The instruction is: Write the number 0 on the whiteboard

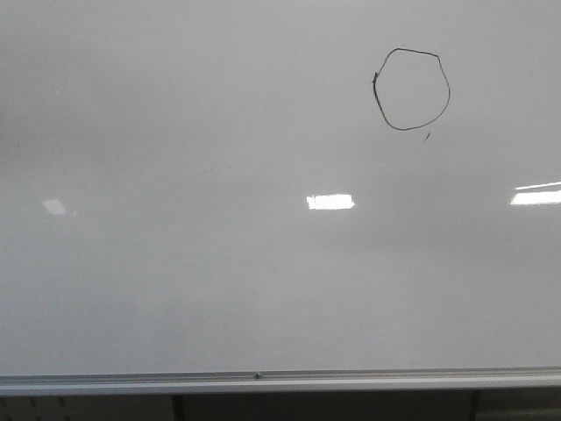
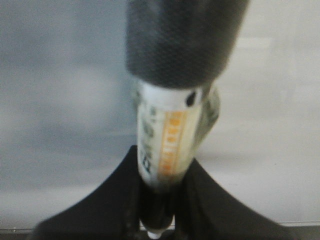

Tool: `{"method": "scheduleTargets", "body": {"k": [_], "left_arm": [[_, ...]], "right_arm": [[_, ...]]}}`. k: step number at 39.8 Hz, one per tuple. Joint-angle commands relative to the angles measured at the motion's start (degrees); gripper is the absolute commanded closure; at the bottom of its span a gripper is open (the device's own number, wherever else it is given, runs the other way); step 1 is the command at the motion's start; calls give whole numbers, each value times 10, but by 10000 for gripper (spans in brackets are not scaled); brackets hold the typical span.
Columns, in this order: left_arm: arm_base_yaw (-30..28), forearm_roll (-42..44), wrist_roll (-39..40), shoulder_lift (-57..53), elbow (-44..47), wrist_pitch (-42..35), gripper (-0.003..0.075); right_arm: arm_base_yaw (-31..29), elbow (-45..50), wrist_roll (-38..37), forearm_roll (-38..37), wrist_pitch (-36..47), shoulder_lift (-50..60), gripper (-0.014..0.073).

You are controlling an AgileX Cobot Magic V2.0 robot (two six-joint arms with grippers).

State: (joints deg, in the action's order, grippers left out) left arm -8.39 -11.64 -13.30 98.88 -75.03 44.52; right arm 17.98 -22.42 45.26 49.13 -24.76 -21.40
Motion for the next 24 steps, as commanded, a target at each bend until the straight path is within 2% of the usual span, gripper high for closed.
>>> {"method": "scheduleTargets", "body": {"k": [1, 8, 11, 14, 24], "left_arm": [[0, -6, 5, -8, -32, -18, 738], [0, -6, 5, -7, -37, -25, 736], [0, -6, 5, -7, -37, -24, 710], [0, -6, 5, -7, -37, -24, 641], [0, -6, 5, -7, -37, -24, 334]], "right_arm": [[-3, -15, 3, 15, 32, -2, 662], [-3, -15, 3, 15, 32, -2, 662], [-3, -15, 3, 15, 33, -2, 662], [-3, -15, 3, 15, 34, -2, 662], [-3, -15, 3, 15, 35, -2, 662]]}}
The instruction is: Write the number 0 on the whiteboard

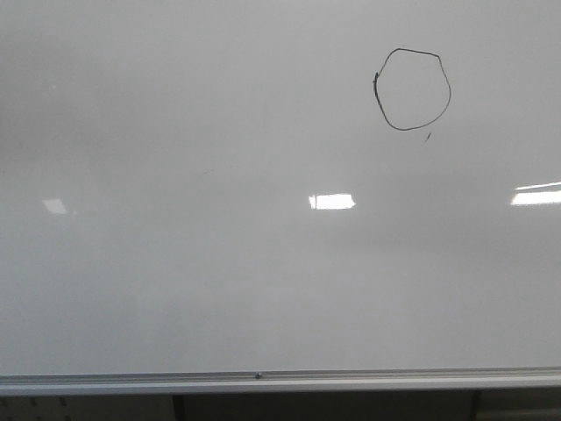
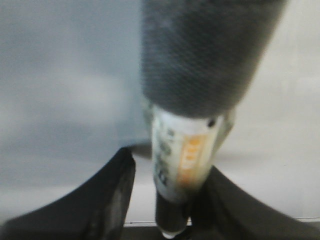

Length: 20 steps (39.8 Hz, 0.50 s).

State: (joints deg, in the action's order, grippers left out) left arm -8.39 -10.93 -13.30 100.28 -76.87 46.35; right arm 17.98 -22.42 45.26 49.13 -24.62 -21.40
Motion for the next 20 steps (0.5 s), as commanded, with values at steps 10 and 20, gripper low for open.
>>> {"method": "scheduleTargets", "body": {"k": [10, 20], "left_arm": [[0, -13, 5, -21, -19, -41, 73], [0, -6, 4, -48, -19, 12, 72]], "right_arm": [[-3, -15, 3, 15, 34, -2, 662], [-3, -15, 3, 15, 34, -2, 662]]}}
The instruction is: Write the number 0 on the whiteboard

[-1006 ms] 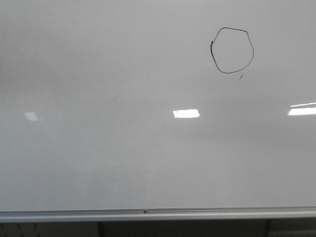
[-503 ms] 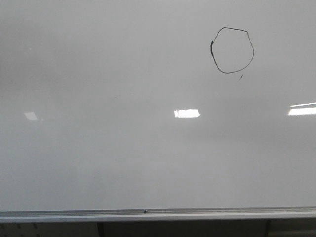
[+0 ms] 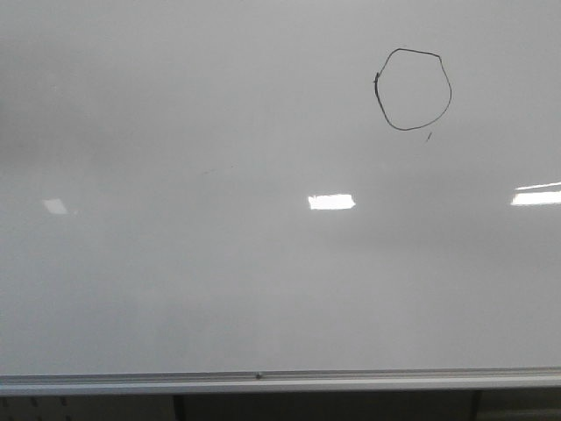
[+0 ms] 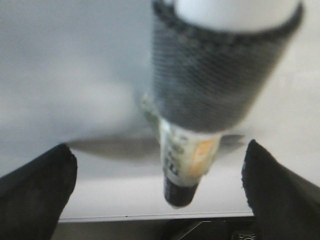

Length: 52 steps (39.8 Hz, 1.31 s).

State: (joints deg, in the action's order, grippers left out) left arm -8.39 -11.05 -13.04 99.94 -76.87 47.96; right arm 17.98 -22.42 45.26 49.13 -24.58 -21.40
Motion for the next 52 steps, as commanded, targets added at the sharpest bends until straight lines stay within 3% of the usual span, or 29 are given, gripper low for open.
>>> {"method": "scheduleTargets", "body": {"k": [1, 6, 13, 29, 41, 52], "left_arm": [[0, -5, 0, -52, -19, 1, 72], [0, -5, -2, -101, -13, 17, 92], [15, -7, -2, -194, 36, 27, 214], [106, -18, -2, -415, 254, -62, 738], [119, -36, -3, -643, 401, -146, 740], [119, -73, -3, -843, 427, -139, 740]], "right_arm": [[-3, -15, 3, 15, 34, -2, 662], [-3, -15, 3, 15, 34, -2, 662], [-3, -15, 3, 15, 33, -2, 662], [-3, -15, 3, 15, 33, -2, 662], [-3, -15, 3, 15, 33, -2, 662], [-3, -15, 3, 15, 32, -2, 662]]}}
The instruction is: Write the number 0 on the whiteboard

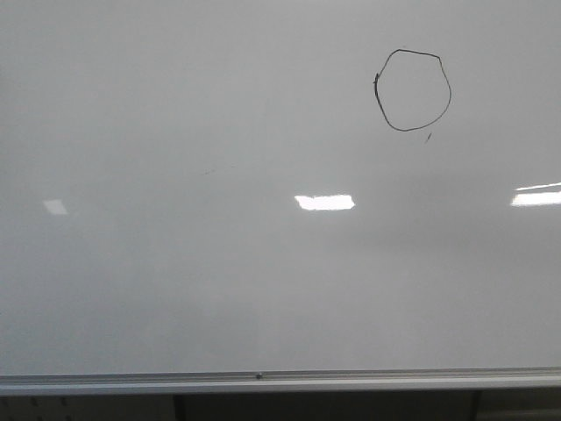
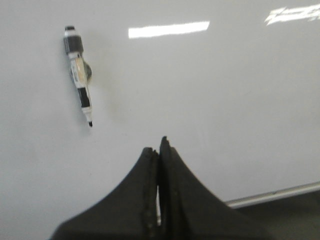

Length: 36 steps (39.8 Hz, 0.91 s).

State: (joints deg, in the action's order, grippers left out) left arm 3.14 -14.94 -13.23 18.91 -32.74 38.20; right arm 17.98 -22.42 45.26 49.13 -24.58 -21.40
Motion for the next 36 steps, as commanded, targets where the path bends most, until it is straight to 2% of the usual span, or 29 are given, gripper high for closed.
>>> {"method": "scheduleTargets", "body": {"k": [1, 8, 22, 25, 27, 32, 36], "left_arm": [[3, -39, -1, -46, -14, -41, 740], [3, -42, -1, -95, -14, -41, 740], [3, -42, -1, -98, -12, -46, 740], [3, -37, -1, -98, 1, -76, 740], [3, -22, 7, -103, 23, -126, 740], [3, 65, 77, -134, 90, -237, 740], [3, 116, 90, -168, 141, -274, 740]], "right_arm": [[-3, -15, 3, 15, 32, -2, 662], [-3, -15, 3, 15, 31, -2, 662], [-3, -15, 3, 15, 31, -2, 662], [-3, -15, 3, 15, 30, -2, 662], [-3, -15, 3, 15, 29, -2, 662], [-3, -15, 3, 15, 29, -2, 662], [-3, -15, 3, 15, 29, -2, 662]]}}
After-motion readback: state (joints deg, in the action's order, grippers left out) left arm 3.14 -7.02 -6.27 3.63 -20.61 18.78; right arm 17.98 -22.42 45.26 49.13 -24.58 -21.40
